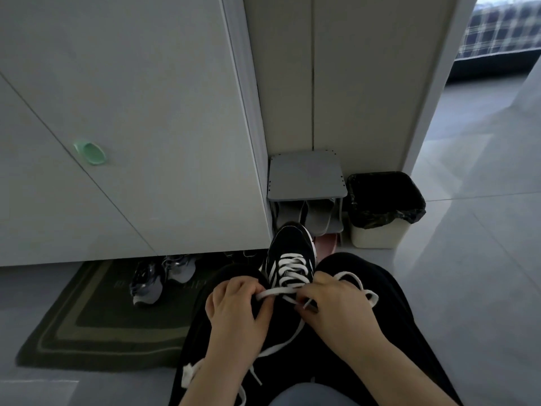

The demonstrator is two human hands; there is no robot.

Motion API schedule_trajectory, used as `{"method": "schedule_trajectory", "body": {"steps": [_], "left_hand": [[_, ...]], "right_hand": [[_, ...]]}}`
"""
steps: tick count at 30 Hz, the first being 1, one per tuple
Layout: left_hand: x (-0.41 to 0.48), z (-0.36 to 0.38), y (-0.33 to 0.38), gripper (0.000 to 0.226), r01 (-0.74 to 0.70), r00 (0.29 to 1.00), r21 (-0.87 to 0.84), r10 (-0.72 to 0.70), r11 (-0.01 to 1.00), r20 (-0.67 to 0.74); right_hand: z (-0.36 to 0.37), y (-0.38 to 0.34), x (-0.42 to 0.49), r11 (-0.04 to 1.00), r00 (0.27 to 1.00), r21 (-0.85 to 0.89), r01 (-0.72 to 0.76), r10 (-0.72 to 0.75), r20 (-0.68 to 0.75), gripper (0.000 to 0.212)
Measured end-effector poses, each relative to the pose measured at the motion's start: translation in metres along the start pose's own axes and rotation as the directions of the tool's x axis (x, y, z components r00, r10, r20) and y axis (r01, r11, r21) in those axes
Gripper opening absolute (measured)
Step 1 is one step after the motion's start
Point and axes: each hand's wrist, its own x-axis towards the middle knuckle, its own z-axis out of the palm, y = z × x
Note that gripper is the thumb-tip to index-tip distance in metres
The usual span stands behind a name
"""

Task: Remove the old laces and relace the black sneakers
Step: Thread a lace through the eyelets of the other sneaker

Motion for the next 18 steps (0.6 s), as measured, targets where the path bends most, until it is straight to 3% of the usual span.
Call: {"method": "schedule_trajectory", "body": {"steps": [3,7,10,13,16,18], "left_hand": [[-0.001,0.002,0.002,0.016,-0.020,1.000,-0.028,0.020,0.999,-0.010],[-0.006,-0.006,0.003,0.047,-0.068,0.998,-0.142,0.069,0.988,0.006],[-0.014,-0.016,0.003,0.048,-0.137,0.977,-0.226,0.168,0.964,0.127],[-0.027,-0.012,-0.005,0.061,-0.368,0.895,0.079,0.330,0.927,0.300],[-0.034,-0.006,-0.020,0.044,-0.452,0.874,0.093,0.420,0.887,0.246],[-0.035,-0.005,-0.028,0.032,-0.475,0.863,0.010,0.463,0.880,0.200]], "right_hand": [[-0.010,0.008,0.000,0.981,0.996,0.173,-0.085,0.085,0.006,0.006],[-0.028,0.022,-0.003,0.941,0.961,0.315,-0.122,0.191,-0.200,0.010],[-0.037,0.036,0.001,0.893,0.912,0.387,-0.229,0.335,-0.235,0.011],[-0.042,0.048,0.001,0.886,0.909,0.347,-0.307,0.381,-0.169,0.014],[-0.041,0.046,-0.008,0.884,0.935,0.339,-0.322,0.353,-0.031,0.027],[-0.043,0.043,-0.013,0.813,0.933,0.501,-0.298,0.358,-0.025,0.020]]}}
